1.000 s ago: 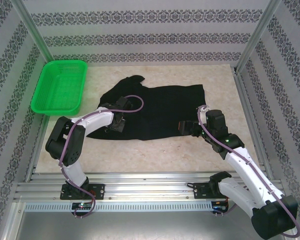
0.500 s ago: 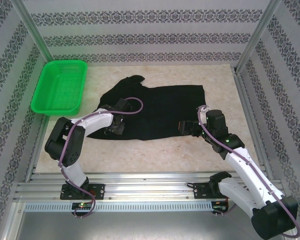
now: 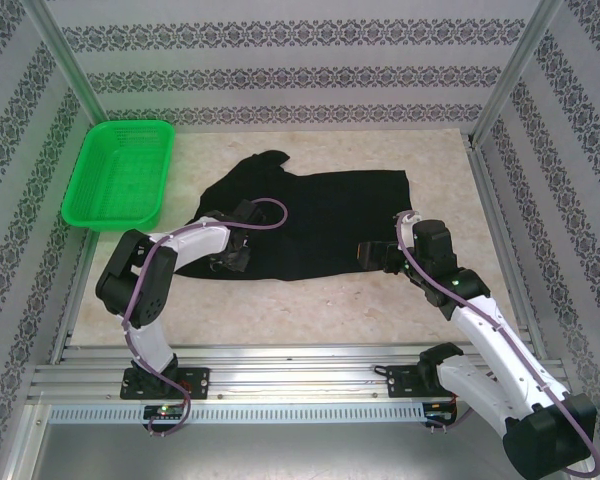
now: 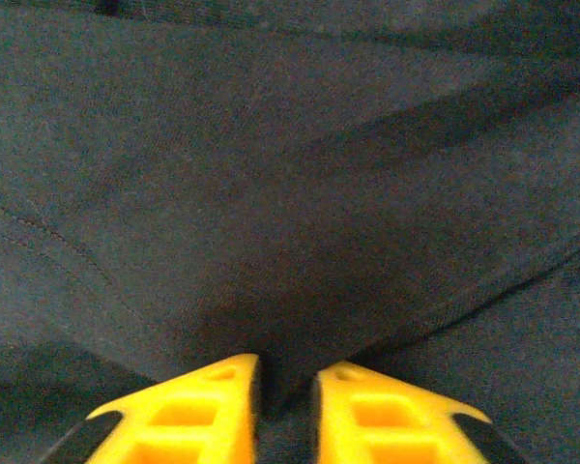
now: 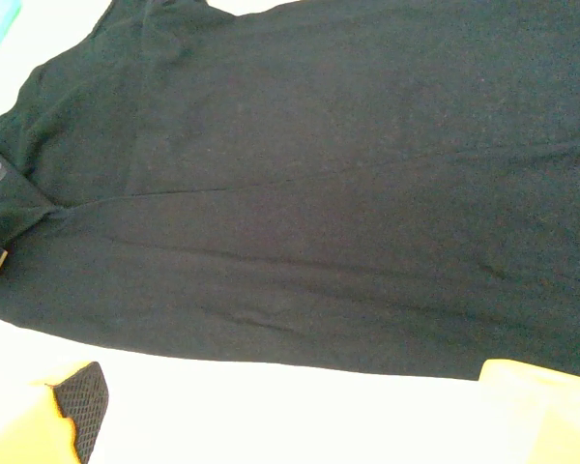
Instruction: Fold and stack the t-shirts
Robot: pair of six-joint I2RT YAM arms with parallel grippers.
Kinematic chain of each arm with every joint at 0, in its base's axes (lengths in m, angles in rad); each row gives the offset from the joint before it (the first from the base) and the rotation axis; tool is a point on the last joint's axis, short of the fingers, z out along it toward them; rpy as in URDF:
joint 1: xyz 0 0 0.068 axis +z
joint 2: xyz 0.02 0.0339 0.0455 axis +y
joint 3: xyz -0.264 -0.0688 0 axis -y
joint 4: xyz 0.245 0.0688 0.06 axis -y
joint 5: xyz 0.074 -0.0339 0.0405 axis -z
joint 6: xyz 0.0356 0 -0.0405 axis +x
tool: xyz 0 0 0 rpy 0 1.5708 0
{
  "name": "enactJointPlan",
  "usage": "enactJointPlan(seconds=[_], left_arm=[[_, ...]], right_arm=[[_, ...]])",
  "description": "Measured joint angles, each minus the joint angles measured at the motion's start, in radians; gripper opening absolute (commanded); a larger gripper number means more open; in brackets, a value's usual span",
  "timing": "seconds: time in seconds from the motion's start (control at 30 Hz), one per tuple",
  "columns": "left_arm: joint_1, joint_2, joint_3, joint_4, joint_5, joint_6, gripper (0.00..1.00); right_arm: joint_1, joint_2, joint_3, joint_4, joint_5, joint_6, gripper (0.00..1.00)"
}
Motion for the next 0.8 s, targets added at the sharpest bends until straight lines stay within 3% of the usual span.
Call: enactJointPlan(seconds=[0.1,0.8], left_arm=[[0.0,0.004,0.001,0.0,0.0,0.001,0.09],[0.0,-0.045,0.074,-0.026,-0.007,0.013,0.06]], right_arm=[[0.0,0.0,0.0,0.0,0.0,0.0,0.98],[0.0,0.0,-0.01,0.008,0.0,0.0,0.98]])
